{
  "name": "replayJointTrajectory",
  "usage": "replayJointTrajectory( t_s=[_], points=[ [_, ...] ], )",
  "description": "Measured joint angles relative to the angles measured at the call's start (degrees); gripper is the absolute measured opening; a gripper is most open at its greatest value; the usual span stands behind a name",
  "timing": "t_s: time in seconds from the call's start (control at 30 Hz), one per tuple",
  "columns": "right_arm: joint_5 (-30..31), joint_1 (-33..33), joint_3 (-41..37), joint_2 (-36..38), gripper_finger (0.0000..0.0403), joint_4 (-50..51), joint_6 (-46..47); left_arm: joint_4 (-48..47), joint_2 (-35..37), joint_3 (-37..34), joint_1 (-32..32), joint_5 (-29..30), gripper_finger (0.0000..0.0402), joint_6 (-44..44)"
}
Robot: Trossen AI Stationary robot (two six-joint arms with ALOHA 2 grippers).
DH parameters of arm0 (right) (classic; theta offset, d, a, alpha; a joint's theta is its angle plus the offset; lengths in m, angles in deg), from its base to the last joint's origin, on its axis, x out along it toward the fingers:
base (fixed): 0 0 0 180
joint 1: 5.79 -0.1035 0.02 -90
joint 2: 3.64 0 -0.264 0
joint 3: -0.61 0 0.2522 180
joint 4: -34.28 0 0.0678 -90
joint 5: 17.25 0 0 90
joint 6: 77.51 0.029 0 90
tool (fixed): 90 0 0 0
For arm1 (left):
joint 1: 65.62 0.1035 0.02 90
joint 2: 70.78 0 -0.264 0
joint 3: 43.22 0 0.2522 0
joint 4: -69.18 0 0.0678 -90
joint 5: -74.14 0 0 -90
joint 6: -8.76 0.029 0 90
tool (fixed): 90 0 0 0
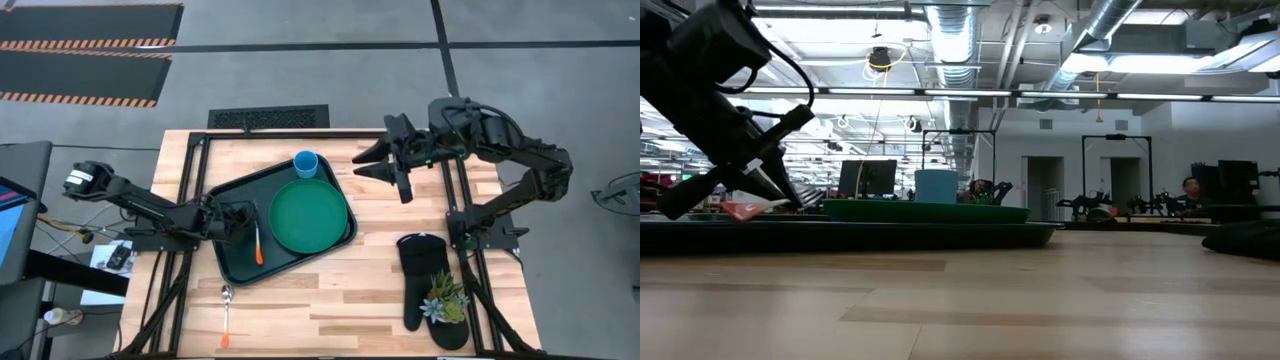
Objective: Pick and place plate/cup/fork/spoon on tray
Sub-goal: Put the orange fork on the black tray to the left of the green plate
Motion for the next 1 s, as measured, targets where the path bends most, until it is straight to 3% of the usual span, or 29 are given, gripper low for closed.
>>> replayJointTrajectory(
  t_s=[0.33,1.0],
  points=[
    [0.3,-3.6,0.0,2.1,0.0138,-0.1,0.7,-1.4,-0.4,0.0,0.0,-1.3,0.0,-3.3],
    [9.2,-11.5,0.0,5.9,0.0133,0.0,0.9,-4.6,-0.4,0.0,0.0,-4.3,0.0,-9.2]
  ],
)
